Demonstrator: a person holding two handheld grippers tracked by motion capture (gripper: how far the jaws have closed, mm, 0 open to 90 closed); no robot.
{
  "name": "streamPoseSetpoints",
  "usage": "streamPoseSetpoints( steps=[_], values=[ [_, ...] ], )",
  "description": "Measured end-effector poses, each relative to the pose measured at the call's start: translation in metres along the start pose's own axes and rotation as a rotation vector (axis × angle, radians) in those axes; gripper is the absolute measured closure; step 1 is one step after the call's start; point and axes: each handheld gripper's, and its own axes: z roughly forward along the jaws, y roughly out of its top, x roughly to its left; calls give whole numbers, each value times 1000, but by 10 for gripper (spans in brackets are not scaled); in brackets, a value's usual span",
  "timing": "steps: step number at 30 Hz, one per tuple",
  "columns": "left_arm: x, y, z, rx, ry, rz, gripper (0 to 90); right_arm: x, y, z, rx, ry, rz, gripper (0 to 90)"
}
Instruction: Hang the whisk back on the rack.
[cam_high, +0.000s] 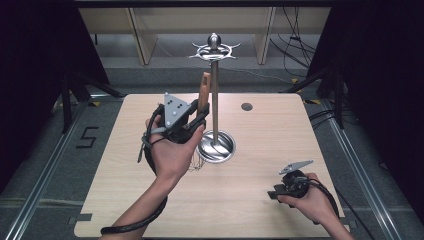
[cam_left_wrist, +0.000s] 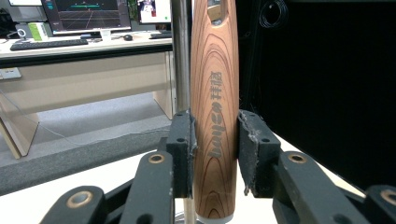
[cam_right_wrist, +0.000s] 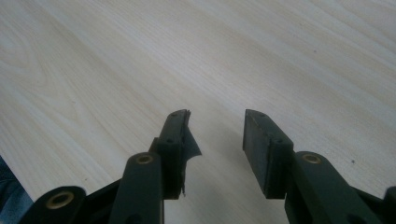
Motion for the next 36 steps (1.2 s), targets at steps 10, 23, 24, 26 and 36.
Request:
streamPoseSetpoints(
  steps=[10,23,24,26,36],
  values=[
    [0,2,1,-3,0,3,674,-3,0,-1,-49,-34,-18,488],
    [0,5,3,-13,12,8,674,-3,0,0,-47,-31,13,464],
    [-1,6,3,-15,13,9,674,-4,0,1,-51,-34,2,464],
    [-1,8,3,-27,21,27,673,-4,-1,1,-50,-32,4,465],
    [-4,12,4,-32,24,18,674,-4,-1,1,-48,-30,6,465]
  ],
)
